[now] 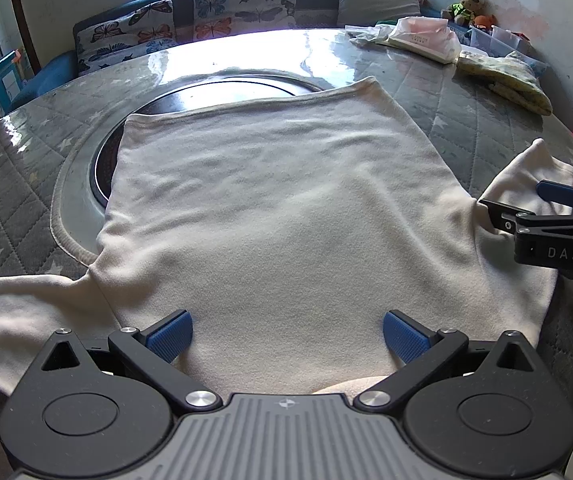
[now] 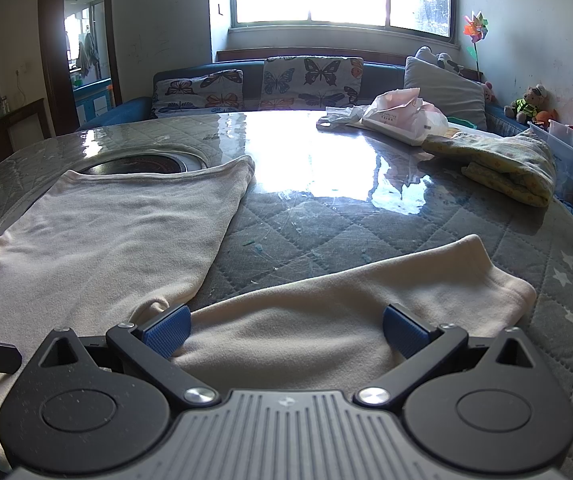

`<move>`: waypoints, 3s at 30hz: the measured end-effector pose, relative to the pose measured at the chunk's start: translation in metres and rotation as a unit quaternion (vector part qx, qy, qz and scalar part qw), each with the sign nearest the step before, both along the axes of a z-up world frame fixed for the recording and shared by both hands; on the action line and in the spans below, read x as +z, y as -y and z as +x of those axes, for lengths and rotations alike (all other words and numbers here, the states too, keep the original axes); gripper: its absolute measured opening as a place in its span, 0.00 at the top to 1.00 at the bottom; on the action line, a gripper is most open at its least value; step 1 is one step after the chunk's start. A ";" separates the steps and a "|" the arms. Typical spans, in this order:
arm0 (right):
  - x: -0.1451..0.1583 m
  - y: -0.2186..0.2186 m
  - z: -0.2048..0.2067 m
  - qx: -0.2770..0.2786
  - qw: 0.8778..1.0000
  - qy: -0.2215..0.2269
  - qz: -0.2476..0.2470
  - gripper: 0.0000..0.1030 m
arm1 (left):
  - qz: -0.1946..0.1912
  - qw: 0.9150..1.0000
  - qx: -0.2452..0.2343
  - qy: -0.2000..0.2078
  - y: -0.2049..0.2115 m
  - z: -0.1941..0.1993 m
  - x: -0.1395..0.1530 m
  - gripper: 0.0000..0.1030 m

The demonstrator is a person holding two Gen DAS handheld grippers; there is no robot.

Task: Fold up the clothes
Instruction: 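Grasp the cream shirt's sleeve cuff with the right gripper, then lift the sleeve and fold it across the shirt body with the right gripper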

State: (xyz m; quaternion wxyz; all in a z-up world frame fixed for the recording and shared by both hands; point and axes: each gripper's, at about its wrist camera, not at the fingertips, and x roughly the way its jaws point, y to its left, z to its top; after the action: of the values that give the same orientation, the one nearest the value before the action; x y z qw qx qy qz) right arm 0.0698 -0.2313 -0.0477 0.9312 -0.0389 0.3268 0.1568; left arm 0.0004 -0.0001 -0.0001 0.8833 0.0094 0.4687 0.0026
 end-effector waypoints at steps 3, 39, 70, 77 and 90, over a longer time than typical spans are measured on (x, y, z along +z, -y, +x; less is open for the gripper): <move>0.000 0.000 0.000 0.000 1.000 0.001 -0.002 0.00 | 0.002 1.000 -0.001 0.001 0.000 0.002 0.000 0.00; 0.014 0.119 0.037 -0.184 0.981 -0.023 0.053 0.88 | 0.010 0.997 -0.071 0.026 0.036 0.011 0.025 0.00; 0.062 0.140 -0.025 -0.191 0.971 0.049 0.133 0.95 | -0.005 0.997 -0.062 0.034 0.072 0.056 0.011 0.00; 0.096 0.114 -0.038 -0.140 0.977 0.078 0.141 0.95 | -0.022 0.999 -0.031 0.038 0.032 0.030 0.021 0.00; 0.152 -0.029 -0.059 0.070 0.984 0.109 0.120 0.95 | -0.047 0.992 0.082 0.088 -0.095 -0.042 0.038 0.00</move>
State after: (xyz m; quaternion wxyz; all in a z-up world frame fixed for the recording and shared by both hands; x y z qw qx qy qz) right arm 0.0107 -0.2027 0.1047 0.9459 0.0337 0.1986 0.2544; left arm -0.0414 0.0951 0.0379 0.9172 -0.0713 0.3883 0.0538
